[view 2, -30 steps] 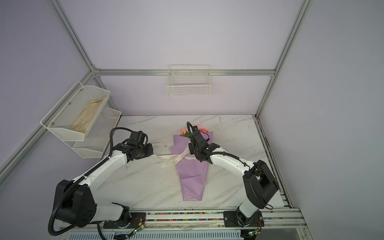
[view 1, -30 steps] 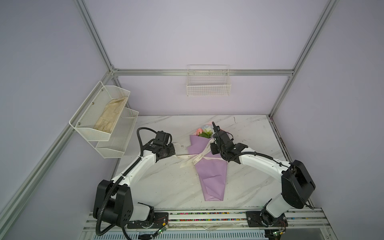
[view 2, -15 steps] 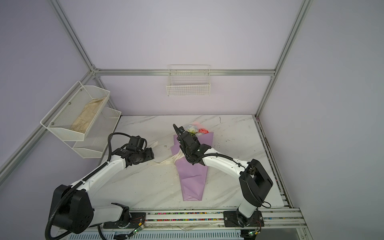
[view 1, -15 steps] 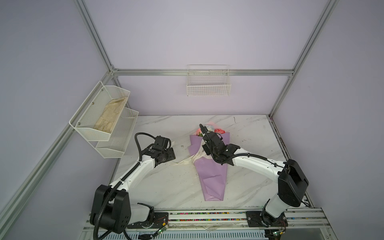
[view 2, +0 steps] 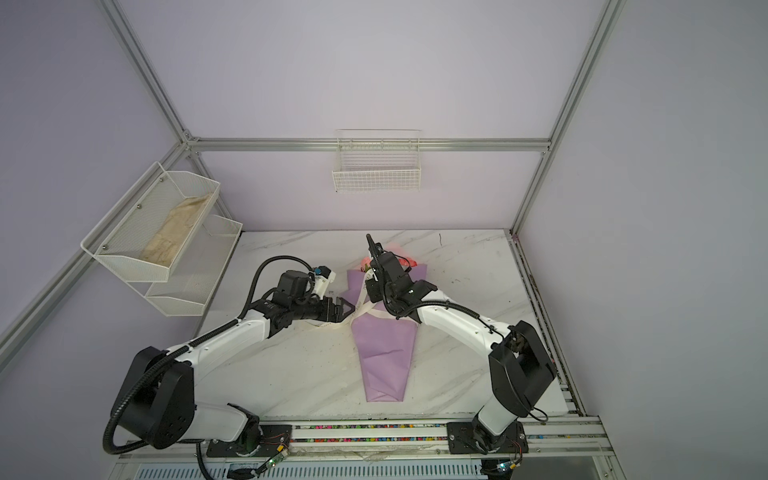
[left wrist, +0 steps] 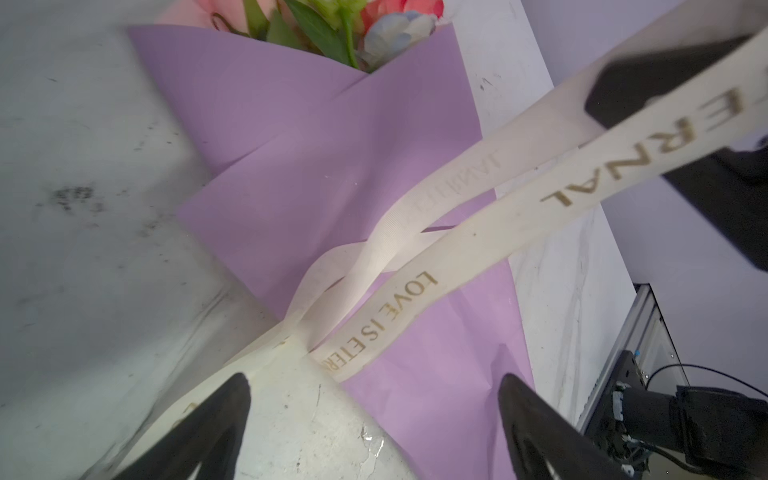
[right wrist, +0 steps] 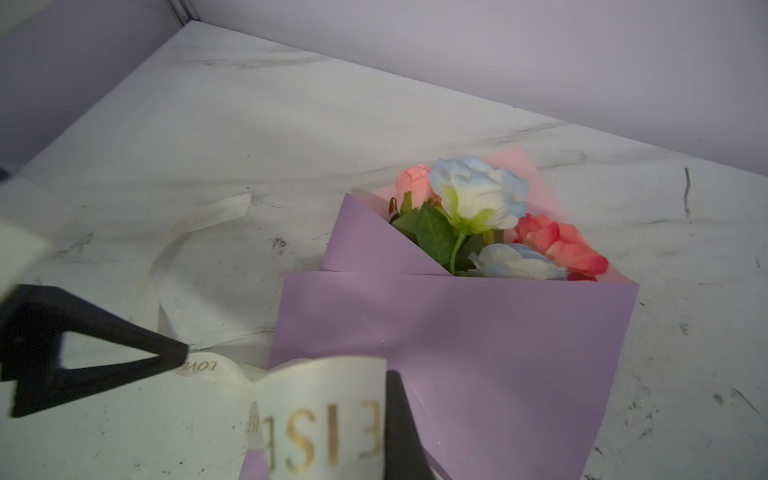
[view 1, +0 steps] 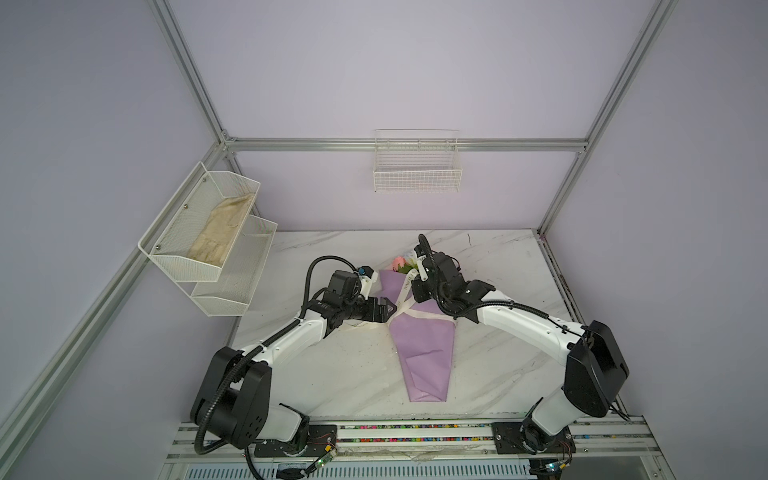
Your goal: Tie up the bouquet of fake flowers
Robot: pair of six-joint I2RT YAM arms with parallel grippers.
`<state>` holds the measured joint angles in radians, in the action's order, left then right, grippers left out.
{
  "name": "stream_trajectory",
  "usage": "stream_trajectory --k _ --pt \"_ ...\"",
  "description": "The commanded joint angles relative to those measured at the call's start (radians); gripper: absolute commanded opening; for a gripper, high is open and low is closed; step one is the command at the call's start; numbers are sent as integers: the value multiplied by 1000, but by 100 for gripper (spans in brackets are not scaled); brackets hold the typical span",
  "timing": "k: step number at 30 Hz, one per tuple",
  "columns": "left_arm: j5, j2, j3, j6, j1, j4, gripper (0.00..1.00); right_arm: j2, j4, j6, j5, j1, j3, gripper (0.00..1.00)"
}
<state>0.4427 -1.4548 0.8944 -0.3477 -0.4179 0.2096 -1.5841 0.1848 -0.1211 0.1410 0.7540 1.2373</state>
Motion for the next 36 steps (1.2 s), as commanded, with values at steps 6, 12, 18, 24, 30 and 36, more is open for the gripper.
stream_trajectory --k 6,12,18,24,30,36 --pt "68 -42 180 89 -21 -143 92 46 -26 1 -107 7 -2 2" --pt "178 -75 213 114 -22 -129 74 42 -55 5 -141 7 -9 2" --pt "217 -79 224 111 -22 -121 35 41 -81 25 -163 7 -34 3" --pt "194 -62 220 110 -22 -118 0 46 -120 35 -131 6 -95 8" --pt "191 -44 198 102 -22 -129 0 38 -227 32 -172 7 -211 25" --pt "193 -42 192 104 -21 -124 0 -4 -349 21 -179 7 -287 40"
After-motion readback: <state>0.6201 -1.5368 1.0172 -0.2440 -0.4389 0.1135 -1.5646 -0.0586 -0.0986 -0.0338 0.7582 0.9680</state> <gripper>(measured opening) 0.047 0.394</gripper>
